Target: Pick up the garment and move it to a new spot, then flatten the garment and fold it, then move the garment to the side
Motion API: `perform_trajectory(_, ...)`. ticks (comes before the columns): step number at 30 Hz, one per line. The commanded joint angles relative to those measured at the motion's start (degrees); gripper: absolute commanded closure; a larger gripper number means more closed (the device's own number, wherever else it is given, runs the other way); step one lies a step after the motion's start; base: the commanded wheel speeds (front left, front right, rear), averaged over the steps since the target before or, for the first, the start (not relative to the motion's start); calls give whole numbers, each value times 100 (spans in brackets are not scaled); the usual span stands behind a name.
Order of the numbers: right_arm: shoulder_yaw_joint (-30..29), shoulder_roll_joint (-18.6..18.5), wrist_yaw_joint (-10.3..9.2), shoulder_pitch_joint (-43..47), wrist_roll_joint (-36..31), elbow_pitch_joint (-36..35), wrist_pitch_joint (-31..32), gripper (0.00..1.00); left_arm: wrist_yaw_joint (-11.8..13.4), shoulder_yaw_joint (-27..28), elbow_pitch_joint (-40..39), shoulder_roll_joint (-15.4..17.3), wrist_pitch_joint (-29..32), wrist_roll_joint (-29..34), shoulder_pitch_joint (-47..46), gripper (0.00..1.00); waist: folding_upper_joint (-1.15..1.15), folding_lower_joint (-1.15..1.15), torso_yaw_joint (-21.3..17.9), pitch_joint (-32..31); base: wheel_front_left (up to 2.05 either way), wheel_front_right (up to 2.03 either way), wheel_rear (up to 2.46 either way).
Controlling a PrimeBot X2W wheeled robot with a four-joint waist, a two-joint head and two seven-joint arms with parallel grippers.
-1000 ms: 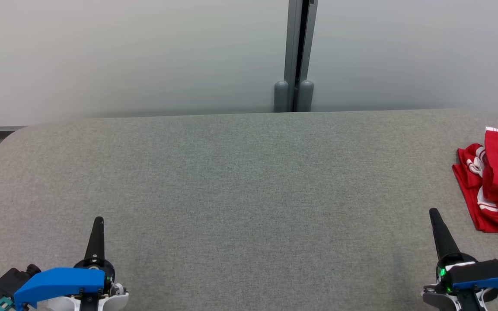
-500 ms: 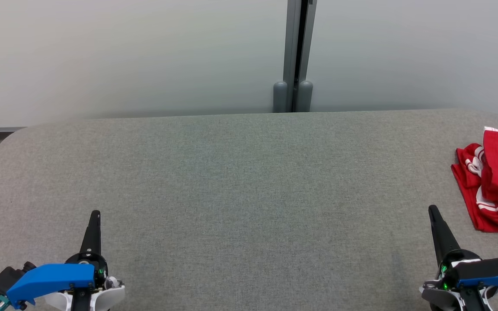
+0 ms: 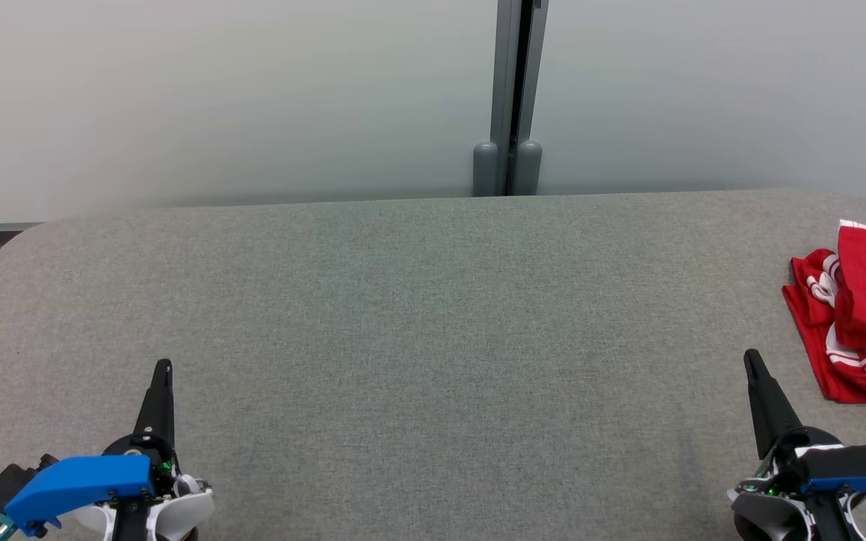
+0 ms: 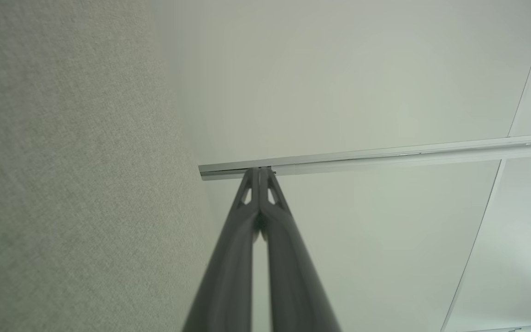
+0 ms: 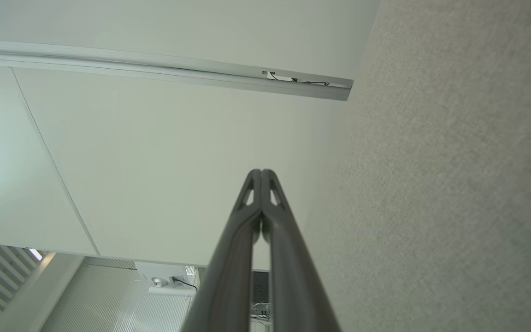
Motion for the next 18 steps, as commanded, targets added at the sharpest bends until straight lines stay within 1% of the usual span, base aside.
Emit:
perform_trajectory(1,9,-46,2,-78,167,4,34,100,-56,59,-44,-13,43,-129,-114,100,0,0,-3,-1,0,0,0)
perform_trajectory(15,20,-50,2,-131,736,27,122,100,-67,135,-104,-43,181,-621,-137,100,0,0,-20,-8,0,0,0)
perform_trajectory(18,19,-49,2,-129,711,26,121,100,-62,133,-99,-42,178,-598,-131,100,0,0,-20,-8,0,0,0)
